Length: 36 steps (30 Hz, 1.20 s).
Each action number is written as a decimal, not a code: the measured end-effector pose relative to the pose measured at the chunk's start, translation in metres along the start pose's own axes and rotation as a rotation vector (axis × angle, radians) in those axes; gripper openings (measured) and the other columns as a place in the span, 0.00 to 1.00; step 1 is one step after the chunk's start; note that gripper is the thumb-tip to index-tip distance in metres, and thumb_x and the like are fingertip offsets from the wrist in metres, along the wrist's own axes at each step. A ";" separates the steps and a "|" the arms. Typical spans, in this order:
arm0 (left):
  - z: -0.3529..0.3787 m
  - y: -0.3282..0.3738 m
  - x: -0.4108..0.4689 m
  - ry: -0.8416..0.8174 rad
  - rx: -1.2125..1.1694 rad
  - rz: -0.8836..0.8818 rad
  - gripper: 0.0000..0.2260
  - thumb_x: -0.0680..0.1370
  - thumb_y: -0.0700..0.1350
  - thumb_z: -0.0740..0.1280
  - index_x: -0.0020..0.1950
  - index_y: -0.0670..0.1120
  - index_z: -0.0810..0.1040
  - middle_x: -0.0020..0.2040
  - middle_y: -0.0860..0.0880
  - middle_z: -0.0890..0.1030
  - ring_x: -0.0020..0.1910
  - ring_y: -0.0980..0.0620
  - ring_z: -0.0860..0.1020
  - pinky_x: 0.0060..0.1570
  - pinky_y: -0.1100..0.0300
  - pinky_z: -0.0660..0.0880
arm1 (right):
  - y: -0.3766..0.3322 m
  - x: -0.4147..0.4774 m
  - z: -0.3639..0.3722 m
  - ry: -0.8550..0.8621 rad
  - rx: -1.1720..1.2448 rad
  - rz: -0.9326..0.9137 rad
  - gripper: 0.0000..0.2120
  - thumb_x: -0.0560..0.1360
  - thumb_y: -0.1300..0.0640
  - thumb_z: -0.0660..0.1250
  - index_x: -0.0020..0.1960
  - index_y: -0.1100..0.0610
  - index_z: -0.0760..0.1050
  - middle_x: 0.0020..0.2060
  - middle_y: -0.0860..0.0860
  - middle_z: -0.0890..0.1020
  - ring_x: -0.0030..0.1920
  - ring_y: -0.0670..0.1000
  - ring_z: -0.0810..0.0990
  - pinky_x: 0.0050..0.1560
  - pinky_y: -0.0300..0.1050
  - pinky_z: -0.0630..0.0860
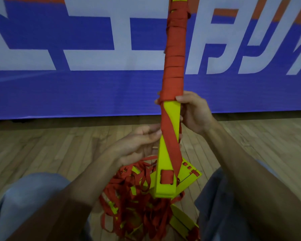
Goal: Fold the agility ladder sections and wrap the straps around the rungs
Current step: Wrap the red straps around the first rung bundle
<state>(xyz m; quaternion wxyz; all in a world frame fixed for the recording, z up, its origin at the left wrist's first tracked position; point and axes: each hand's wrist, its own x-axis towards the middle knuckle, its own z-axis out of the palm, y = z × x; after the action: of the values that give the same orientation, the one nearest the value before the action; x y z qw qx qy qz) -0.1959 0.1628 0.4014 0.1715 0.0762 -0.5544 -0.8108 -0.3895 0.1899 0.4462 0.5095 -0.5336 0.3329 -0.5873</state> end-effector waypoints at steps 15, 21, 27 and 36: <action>-0.005 0.007 -0.005 0.314 0.182 0.027 0.15 0.65 0.36 0.76 0.50 0.45 0.84 0.47 0.44 0.82 0.45 0.46 0.82 0.46 0.53 0.80 | 0.003 0.001 0.004 -0.001 -0.257 0.046 0.16 0.76 0.58 0.60 0.61 0.62 0.75 0.48 0.59 0.82 0.41 0.49 0.81 0.41 0.42 0.77; -0.007 0.007 -0.001 0.580 0.328 0.041 0.22 0.59 0.43 0.79 0.52 0.50 0.85 0.53 0.40 0.83 0.51 0.41 0.82 0.51 0.48 0.80 | 0.006 0.003 0.018 0.210 -0.470 0.017 0.11 0.82 0.59 0.60 0.54 0.64 0.79 0.33 0.50 0.82 0.25 0.45 0.75 0.26 0.38 0.72; -0.004 0.000 0.005 0.733 0.588 0.197 0.18 0.64 0.39 0.80 0.52 0.49 0.84 0.42 0.46 0.85 0.37 0.55 0.82 0.39 0.61 0.80 | 0.012 0.003 0.030 0.204 -0.536 0.049 0.15 0.78 0.48 0.67 0.50 0.61 0.79 0.34 0.58 0.83 0.22 0.54 0.74 0.23 0.43 0.72; -0.007 0.009 0.005 0.661 0.738 0.152 0.13 0.70 0.53 0.74 0.52 0.51 0.84 0.45 0.48 0.85 0.43 0.51 0.83 0.46 0.53 0.80 | 0.013 0.003 0.015 0.318 -0.648 0.024 0.12 0.75 0.54 0.72 0.41 0.63 0.79 0.23 0.52 0.75 0.17 0.49 0.68 0.19 0.40 0.63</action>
<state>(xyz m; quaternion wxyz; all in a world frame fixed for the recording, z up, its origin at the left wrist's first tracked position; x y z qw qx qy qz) -0.1962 0.1520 0.4069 0.3581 0.3440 -0.7242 -0.4786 -0.3713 0.1858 0.4385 0.2628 -0.5654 0.5831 -0.5208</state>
